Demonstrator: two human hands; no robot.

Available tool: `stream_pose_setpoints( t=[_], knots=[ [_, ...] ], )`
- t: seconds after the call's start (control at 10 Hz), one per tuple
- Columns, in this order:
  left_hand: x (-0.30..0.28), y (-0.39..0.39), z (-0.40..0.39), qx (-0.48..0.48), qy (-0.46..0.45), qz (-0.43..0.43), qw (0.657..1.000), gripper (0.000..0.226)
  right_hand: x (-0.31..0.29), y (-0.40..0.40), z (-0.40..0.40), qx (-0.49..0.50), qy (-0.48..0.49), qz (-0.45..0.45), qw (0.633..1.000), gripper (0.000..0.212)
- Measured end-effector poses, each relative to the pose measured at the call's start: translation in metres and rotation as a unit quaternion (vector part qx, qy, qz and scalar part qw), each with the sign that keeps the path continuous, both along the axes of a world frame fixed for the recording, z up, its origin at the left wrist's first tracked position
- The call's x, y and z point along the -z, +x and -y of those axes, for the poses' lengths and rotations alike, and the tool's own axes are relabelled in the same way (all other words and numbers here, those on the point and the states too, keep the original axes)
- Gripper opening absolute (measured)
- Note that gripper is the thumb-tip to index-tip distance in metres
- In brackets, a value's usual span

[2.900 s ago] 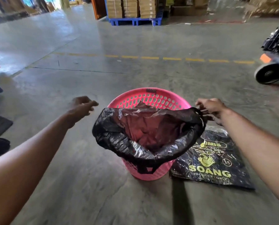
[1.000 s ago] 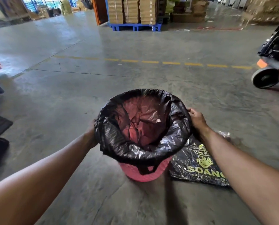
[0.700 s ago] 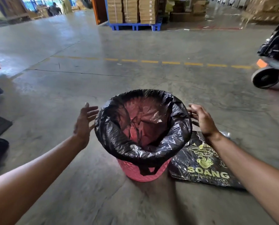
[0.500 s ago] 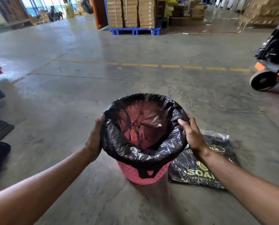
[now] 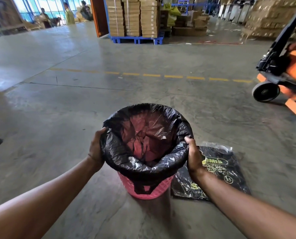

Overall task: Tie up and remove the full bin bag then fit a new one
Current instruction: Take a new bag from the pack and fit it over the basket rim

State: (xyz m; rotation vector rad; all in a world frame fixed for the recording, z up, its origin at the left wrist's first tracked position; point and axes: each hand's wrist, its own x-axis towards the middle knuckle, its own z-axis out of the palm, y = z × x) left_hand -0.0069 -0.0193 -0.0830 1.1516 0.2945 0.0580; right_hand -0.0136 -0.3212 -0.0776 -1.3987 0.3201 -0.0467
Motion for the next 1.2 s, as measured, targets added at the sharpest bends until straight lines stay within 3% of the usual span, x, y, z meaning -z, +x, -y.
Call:
stream_pose_setpoints(
  t=[0.2,0.3,0.4,0.5,0.7,0.8,1.0,1.1,1.2],
  knots=[
    [0.009,0.003,-0.001,0.003,0.001,0.042,0.999,0.058,0.005,0.001,0.006,-0.006,-0.030,-0.010,0.999,0.063],
    [0.011,0.002,0.001,-0.004,0.017,0.046,0.999,0.047,0.006,0.003,0.007,-0.019,-0.047,-0.004,0.999,0.066],
    [0.012,0.003,0.000,-0.007,0.042,0.044,0.998,0.057,0.006,0.000,0.007,-0.010,-0.049,0.002,0.999,0.049],
    [0.010,0.002,-0.002,0.000,0.071,0.036,0.997,0.054,0.006,-0.001,0.007,-0.019,-0.053,0.015,0.998,0.038],
    [0.005,-0.004,-0.006,0.023,0.112,0.019,0.993,0.055,0.010,0.001,0.010,-0.017,-0.085,-0.006,0.996,0.063],
    [0.007,-0.005,-0.008,0.027,0.110,0.011,0.994,0.064,0.006,0.001,0.008,-0.022,-0.084,-0.010,0.996,0.067],
    [0.001,-0.008,-0.011,0.026,0.170,-0.018,0.985,0.060,0.007,0.001,0.013,-0.046,-0.092,0.003,0.995,0.073],
    [-0.006,-0.010,-0.015,0.065,0.256,-0.046,0.963,0.056,0.000,0.002,0.021,-0.095,-0.172,0.010,0.981,0.069],
    [-0.016,-0.008,-0.026,0.050,0.298,-0.043,0.952,0.074,-0.014,-0.001,0.034,-0.154,-0.255,-0.010,0.955,0.072]
  ],
)
